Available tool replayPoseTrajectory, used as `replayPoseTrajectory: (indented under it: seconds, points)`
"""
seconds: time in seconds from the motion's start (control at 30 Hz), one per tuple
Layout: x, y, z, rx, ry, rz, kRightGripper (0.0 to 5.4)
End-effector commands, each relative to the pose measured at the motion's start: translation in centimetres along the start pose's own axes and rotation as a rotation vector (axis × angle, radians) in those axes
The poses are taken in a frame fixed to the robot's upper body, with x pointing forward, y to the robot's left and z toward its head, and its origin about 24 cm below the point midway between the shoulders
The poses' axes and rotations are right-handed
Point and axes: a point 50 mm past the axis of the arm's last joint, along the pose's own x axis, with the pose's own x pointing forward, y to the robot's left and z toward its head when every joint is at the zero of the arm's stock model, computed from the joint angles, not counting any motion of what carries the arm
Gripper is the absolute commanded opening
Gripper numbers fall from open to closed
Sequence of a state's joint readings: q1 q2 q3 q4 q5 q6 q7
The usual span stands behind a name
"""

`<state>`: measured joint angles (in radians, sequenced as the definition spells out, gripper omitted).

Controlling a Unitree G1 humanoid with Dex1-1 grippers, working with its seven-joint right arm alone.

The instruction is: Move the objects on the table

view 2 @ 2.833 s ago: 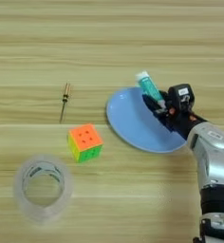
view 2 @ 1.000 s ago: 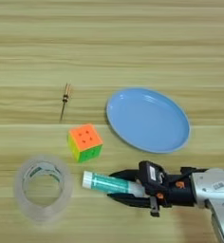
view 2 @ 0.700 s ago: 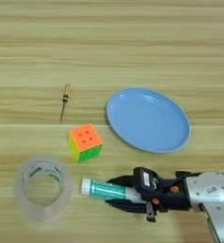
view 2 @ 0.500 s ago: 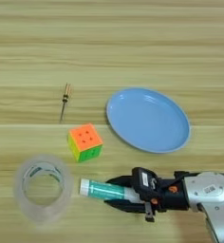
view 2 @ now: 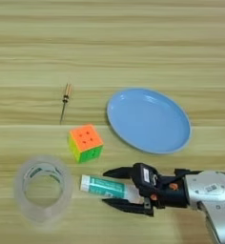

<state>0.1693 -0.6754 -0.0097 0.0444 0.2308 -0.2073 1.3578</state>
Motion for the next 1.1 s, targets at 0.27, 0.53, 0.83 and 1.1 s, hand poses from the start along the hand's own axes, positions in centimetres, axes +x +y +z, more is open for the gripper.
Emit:
replayPoseTrajectory:
  seconds: [0.27, 0.53, 0.83, 1.1]
  points:
    - [-3.3, -4.3, 6.2, -0.068, -0.328, -0.237, 4.20]
    - [-4.2, -7.3, 6.8, -0.041, -0.357, -0.486, 5.05]
    - [-4.2, -9.6, 4.8, -0.061, -0.141, -0.689, 5.39]
    - [-4.3, -11.0, 4.4, -0.120, -0.024, -0.845, 5.39]
